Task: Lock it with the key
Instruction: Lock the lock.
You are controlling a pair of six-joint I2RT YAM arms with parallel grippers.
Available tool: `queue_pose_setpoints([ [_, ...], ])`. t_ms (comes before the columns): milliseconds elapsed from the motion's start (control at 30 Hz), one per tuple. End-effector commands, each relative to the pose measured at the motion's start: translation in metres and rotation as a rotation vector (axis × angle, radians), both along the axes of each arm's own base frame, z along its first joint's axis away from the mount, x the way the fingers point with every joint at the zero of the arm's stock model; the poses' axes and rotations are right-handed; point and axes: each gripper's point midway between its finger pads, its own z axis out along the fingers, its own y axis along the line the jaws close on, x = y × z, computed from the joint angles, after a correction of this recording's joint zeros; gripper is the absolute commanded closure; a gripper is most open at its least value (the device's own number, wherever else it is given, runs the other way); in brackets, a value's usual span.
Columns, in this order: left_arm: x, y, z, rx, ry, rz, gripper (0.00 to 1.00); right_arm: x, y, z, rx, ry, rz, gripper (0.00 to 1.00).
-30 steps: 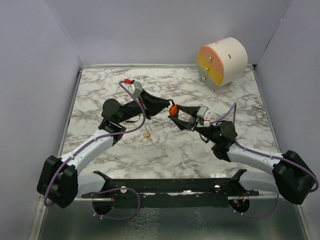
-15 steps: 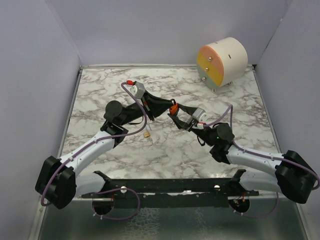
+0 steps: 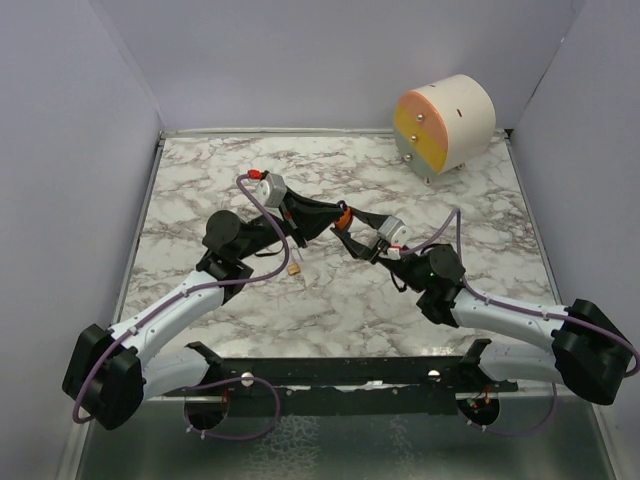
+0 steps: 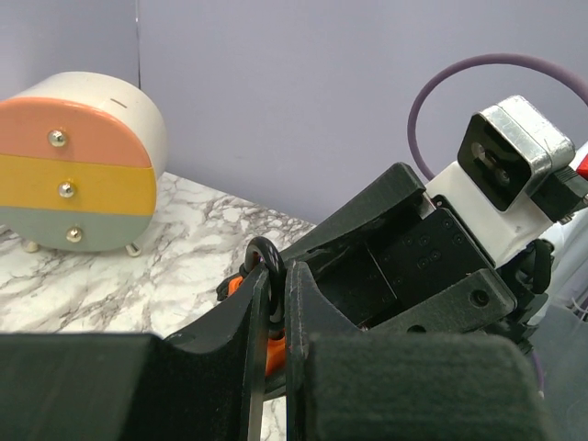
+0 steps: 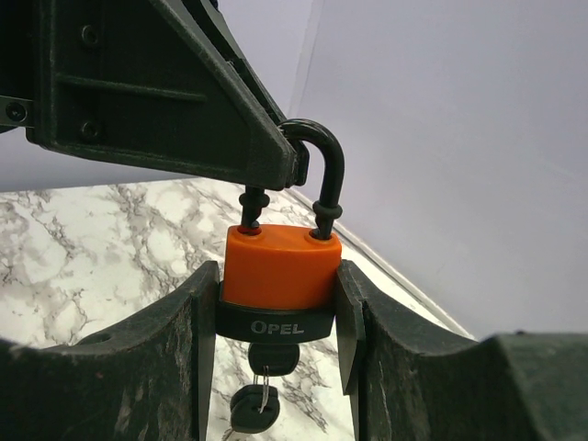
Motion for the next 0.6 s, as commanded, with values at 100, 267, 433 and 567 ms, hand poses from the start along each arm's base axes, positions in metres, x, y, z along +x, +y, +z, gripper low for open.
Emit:
queue_pose_setpoints([
  [100,-0.0169,-0.0084,-0.01,0.036,0.01,-0.067,1.0,-0.0004,0.0016,0.0319,0.049,-0.042,-0.012,0.99],
  [267,-0.0159,-0.0111,-0.013,0.045,0.019,-0.077,1.0,0.0011,0.0045,0.0336,0.04,-0.03,-0.018,0.99],
  [433,-0.0163,-0.0092,-0.0112,0.042,0.01,-0.066,1.0,0.0052,0.007,0.0328,0.026,-0.009,-0.037,0.99],
  [567,-0.0142,-0.0085,-0.0154,0.057,0.016,-0.052,1.0,0.0061,0.009,0.0346,0.029,0.005,-0.039,0.99],
])
